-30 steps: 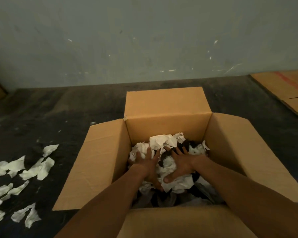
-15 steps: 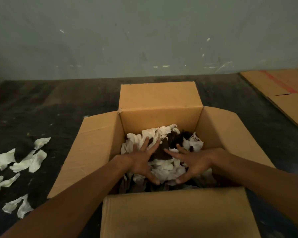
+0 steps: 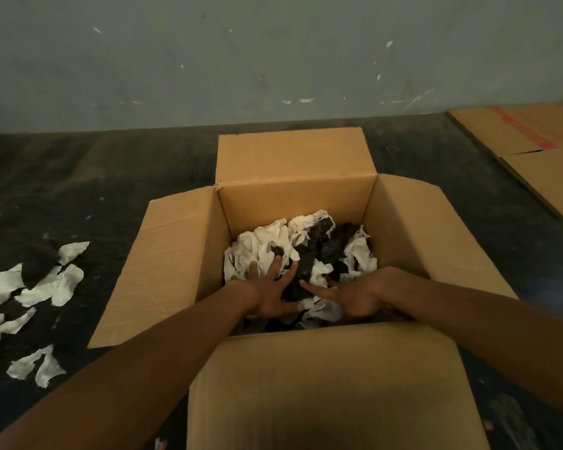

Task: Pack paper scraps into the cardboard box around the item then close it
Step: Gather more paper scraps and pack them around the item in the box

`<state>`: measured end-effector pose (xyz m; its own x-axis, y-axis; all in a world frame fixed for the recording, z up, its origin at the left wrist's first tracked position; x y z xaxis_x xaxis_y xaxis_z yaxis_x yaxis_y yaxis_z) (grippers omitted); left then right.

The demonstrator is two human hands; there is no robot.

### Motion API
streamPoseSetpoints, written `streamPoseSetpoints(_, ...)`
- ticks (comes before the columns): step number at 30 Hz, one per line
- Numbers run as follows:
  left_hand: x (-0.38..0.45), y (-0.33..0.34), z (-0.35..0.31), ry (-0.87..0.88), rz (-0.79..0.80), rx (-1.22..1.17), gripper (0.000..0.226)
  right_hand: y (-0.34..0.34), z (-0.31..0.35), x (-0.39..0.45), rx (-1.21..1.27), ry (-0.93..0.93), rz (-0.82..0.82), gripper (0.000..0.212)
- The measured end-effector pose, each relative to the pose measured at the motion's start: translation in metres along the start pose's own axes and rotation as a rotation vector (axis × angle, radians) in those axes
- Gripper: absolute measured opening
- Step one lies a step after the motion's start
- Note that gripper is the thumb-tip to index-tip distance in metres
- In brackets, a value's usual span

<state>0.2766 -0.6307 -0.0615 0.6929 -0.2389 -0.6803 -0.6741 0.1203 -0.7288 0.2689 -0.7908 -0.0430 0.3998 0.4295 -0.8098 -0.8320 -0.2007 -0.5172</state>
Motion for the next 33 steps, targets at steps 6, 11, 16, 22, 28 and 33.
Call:
streamPoseSetpoints(6, -0.013, -0.008, 0.003, 0.022, -0.035, 0.047, 0.098, -0.06, -0.016, -0.036, 0.033, -0.06, -0.253, 0.067)
streamPoseSetpoints(11, 0.017, -0.022, 0.004, -0.066, -0.084, -0.258, 0.087, -0.082, -0.043, 0.006, 0.01, 0.136, -0.445, 0.089)
streamPoseSetpoints(16, 0.046, -0.003, 0.004, -0.097, -0.03, -0.174, 0.088, -0.062, -0.052, 0.045, 0.074, 0.13, -0.193, 0.106)
streamPoseSetpoints(22, 0.047, -0.004, 0.0, -0.084, -0.042, -0.17, 0.086, -0.058, -0.061, 0.056, 0.016, 0.163, -0.166, 0.106)
streamPoseSetpoints(28, 0.028, -0.011, 0.003, -0.062, -0.013, -0.186, 0.09, -0.071, -0.051, 0.036, 0.044, 0.121, -0.263, 0.105)
streamPoseSetpoints(33, -0.011, -0.024, 0.005, 0.022, -0.089, -0.184, 0.101, -0.081, -0.042, -0.009, 0.017, 0.106, -0.362, 0.084)
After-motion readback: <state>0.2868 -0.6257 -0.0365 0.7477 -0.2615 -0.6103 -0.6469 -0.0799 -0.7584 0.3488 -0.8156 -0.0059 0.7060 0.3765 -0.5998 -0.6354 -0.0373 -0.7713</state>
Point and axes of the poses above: each hand's wrist, its own x-axis towards the middle knuckle, its own y-axis out of the palm, z = x × y, the point moved 6 cm from there along x, towards the middle knuckle, and after that the axes turned 3 degrees about x, right-handed, at the moved point
